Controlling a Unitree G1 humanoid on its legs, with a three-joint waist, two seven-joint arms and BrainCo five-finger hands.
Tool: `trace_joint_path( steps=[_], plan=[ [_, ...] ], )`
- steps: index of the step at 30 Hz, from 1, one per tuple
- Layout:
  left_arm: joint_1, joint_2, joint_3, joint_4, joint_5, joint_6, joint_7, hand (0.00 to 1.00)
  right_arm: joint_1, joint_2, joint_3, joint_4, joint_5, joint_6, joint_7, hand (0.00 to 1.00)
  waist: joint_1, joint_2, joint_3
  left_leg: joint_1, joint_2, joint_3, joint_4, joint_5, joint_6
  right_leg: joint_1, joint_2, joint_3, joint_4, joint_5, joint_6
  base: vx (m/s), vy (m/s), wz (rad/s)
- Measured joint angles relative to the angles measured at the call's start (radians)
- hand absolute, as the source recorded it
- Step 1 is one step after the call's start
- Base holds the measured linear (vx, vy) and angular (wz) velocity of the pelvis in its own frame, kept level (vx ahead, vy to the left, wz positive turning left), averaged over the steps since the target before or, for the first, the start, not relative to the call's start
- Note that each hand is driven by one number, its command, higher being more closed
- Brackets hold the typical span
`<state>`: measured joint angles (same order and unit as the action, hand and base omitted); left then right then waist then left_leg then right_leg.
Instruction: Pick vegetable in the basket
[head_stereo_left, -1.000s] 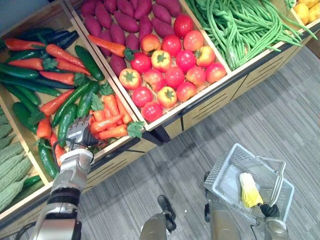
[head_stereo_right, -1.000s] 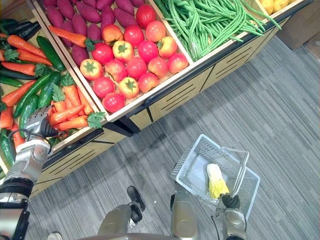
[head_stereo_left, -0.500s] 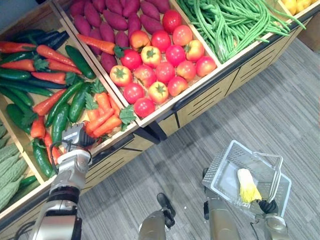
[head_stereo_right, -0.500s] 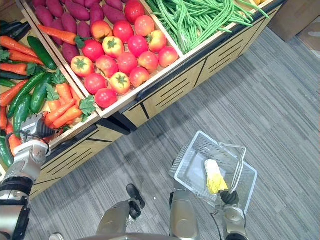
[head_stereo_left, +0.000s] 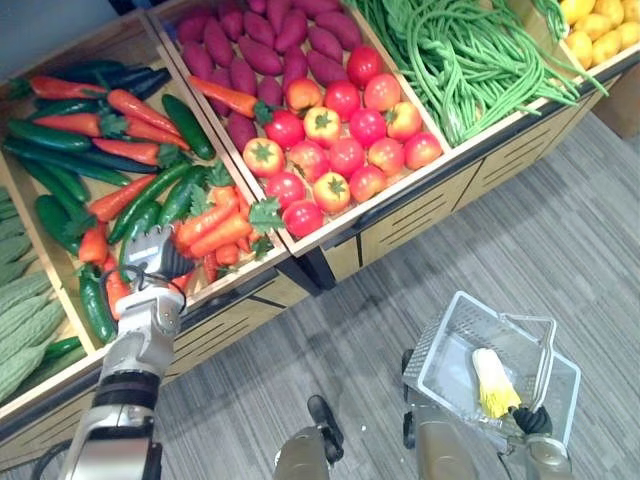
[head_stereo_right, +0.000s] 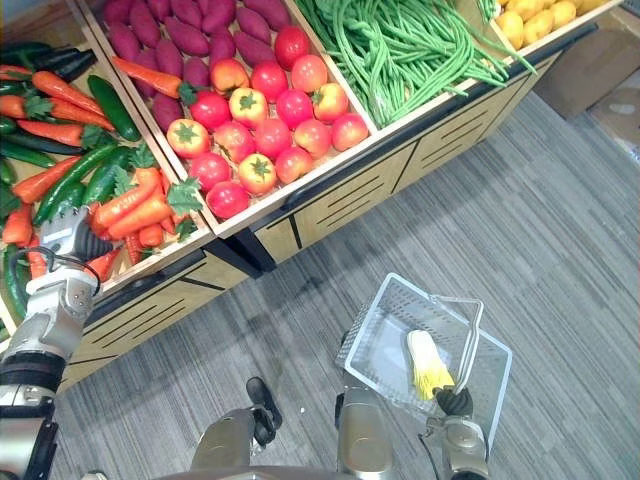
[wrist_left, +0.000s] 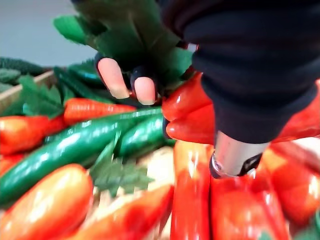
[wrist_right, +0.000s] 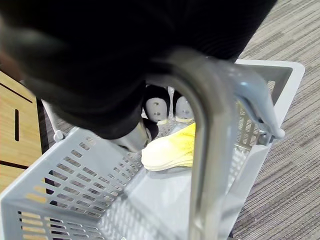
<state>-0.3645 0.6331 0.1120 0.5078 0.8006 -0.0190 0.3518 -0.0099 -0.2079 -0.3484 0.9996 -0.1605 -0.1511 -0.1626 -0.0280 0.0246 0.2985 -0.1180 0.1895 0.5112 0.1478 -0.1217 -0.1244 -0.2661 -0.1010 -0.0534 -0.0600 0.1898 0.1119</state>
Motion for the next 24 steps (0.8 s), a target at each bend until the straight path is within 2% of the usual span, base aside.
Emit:
trace_joint_path(
  steps=[2,10,15,18,20,21,24],
  plan=[
    [0.019,0.000,0.037,-0.036,0.000,0.003,0.011,1.00,0.010,0.002,-0.021,0.002,-0.026,0.010,0.005,1.00,0.004,0.000,-0.022,0.000,-0.003,-0.007,0.001,0.002,0.002,0.010,-0.004,-0.006,-0.009,0.000,0.000,-0.03,-0.023,0.10],
    [0.083,-0.028,0.069,-0.128,0.000,0.007,0.025,1.00,0.018,0.013,-0.079,0.040,-0.036,0.022,0.021,1.00,0.003,-0.002,-0.070,0.001,-0.012,-0.033,-0.004,0.010,0.008,0.029,-0.011,-0.024,-0.019,0.000,-0.001,-0.02,-0.017,0.09],
    [0.163,-0.079,0.089,-0.302,0.004,-0.006,0.026,1.00,0.044,0.012,-0.093,0.039,-0.039,0.023,0.024,1.00,0.001,-0.006,-0.091,0.026,-0.023,-0.041,-0.011,0.009,0.008,0.061,-0.018,-0.029,-0.034,0.000,-0.001,0.00,0.000,0.04],
    [0.230,-0.082,0.072,-0.416,0.004,-0.055,0.024,1.00,0.051,0.007,-0.118,0.038,-0.078,0.023,0.032,1.00,0.000,-0.010,-0.102,0.036,-0.031,-0.034,-0.021,0.009,0.008,0.062,-0.020,-0.022,-0.034,0.000,-0.001,0.00,0.001,-0.05],
    [0.263,-0.081,0.030,-0.478,0.003,-0.103,0.014,1.00,0.056,-0.025,-0.115,0.035,-0.117,0.025,0.041,1.00,0.000,-0.010,-0.116,0.039,-0.038,-0.025,-0.021,0.004,0.011,0.062,-0.023,-0.007,-0.040,0.001,0.000,0.00,0.004,-0.08],
    [0.265,-0.081,0.020,-0.491,0.002,-0.113,0.011,1.00,0.055,-0.037,-0.113,0.031,-0.124,0.025,0.042,1.00,0.000,-0.011,-0.116,0.040,-0.040,-0.020,-0.020,0.002,0.012,0.062,-0.023,0.000,-0.041,0.003,0.002,-0.01,0.012,-0.21],
    [0.271,-0.078,-0.032,-0.517,-0.002,-0.162,-0.008,1.00,0.047,-0.155,-0.041,-0.002,-0.204,0.024,0.052,1.00,0.000,-0.011,-0.117,0.067,-0.041,0.033,0.001,-0.025,0.016,0.061,-0.022,0.057,-0.041,0.011,0.013,-0.02,0.028,-0.51]
  ],
)
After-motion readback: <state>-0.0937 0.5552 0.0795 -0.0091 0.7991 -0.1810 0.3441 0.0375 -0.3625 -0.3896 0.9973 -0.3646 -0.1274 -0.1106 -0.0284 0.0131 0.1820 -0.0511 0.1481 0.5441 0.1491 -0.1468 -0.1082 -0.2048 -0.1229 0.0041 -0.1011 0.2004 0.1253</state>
